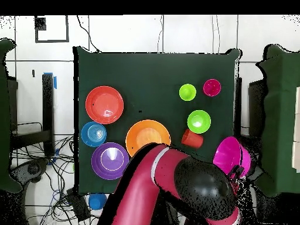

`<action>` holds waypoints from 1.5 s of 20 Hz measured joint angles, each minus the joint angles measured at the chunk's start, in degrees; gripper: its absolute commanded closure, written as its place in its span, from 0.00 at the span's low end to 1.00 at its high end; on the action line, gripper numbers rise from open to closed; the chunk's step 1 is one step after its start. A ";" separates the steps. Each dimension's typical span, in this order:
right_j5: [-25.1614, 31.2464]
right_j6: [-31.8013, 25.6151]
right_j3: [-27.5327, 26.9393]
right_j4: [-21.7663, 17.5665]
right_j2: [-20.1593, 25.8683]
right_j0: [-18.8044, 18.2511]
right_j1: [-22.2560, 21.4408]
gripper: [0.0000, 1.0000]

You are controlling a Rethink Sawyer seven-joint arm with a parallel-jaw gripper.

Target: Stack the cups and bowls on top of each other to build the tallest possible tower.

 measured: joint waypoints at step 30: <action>11.45 0.00 -22.23 -26.61 -8.44 -10.53 -5.65 1.00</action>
